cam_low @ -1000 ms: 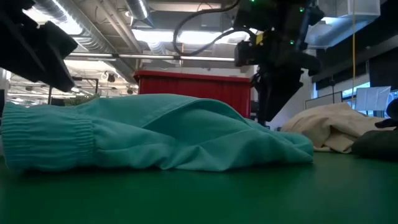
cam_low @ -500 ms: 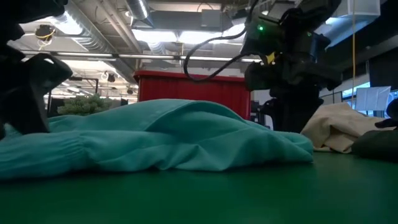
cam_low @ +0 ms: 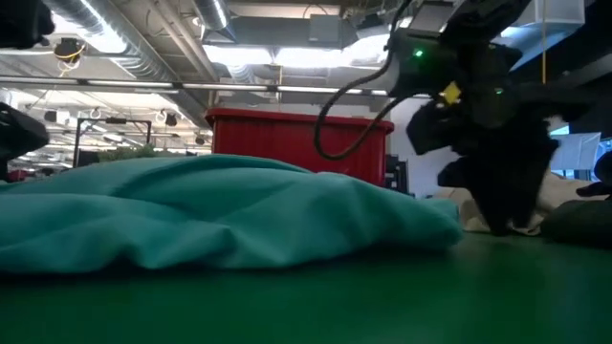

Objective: Fold Laundry from Bin
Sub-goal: Fold the blue short

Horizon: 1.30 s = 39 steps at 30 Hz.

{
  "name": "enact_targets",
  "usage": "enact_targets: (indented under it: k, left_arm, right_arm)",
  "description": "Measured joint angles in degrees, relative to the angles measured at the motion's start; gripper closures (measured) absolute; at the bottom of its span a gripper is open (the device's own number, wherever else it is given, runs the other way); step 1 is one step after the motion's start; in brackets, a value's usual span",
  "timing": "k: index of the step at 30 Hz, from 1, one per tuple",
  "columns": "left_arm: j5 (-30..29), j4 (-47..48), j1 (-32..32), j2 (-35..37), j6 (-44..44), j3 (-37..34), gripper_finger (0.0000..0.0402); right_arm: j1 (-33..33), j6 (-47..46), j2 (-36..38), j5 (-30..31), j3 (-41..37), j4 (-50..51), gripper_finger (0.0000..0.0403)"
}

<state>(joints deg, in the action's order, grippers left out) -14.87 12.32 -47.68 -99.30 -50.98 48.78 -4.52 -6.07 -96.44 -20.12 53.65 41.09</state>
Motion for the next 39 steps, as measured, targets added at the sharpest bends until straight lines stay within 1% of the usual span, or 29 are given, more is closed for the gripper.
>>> enact_targets:
  k: [2, 4, 9, 11, 15, 24, 32, 35, 37, 39]
  left_arm:
    - [-0.1, 0.8, -0.5, 0.1, -0.9, 0.0, 0.0235]
    - [-0.4, 0.8, -0.6, 0.0, -0.9, 0.0, 0.0235]
    - [-0.6, 0.8, -0.3, 0.0, -0.9, 0.0, 0.0235]
    - [-0.7, 0.8, -0.3, 0.0, -1.0, -0.1, 0.0235]
    - [-0.9, 0.8, -0.3, 0.0, -1.0, -0.1, 0.0235]
    - [-1.9, 1.0, -0.3, 0.0, -0.9, -0.2, 0.0235]
    - [-2.4, 1.0, -0.3, -0.1, -1.0, -0.2, 0.0235]
    - [-2.4, 1.0, -0.3, -0.1, -1.0, -0.2, 0.0235]
    - [-2.5, 1.0, -0.3, -0.1, -1.1, -0.2, 0.0235]
    - [-2.5, 1.0, -0.3, -0.1, -1.1, -0.2, 0.0235]
  right_arm:
    - [-1.2, 0.0, 0.0, 0.1, 0.0, -0.7, 0.0242]
    - [-2.1, 0.0, 0.2, 1.3, 0.0, -3.5, 0.0242]
    - [-2.1, 0.7, 0.2, 6.2, 1.7, -9.5, 0.0242]
    - [-1.7, 1.5, 0.2, 7.0, 2.1, -12.8, 0.0242]
    - [-0.5, 1.6, -0.2, 5.4, 2.3, -19.0, 0.0242]
    - [1.3, 1.5, -5.9, 4.8, 2.3, -20.3, 0.0242]
    - [1.2, 1.8, -6.3, -3.8, 2.3, -18.5, 0.0244]
    - [1.1, 2.9, -6.2, -5.1, 2.3, -16.3, 0.0268]
    - [1.1, 3.5, -6.1, -5.1, 2.3, -14.4, 0.0299]
    - [1.1, 3.7, -6.0, -5.1, 2.3, -13.0, 0.0340]
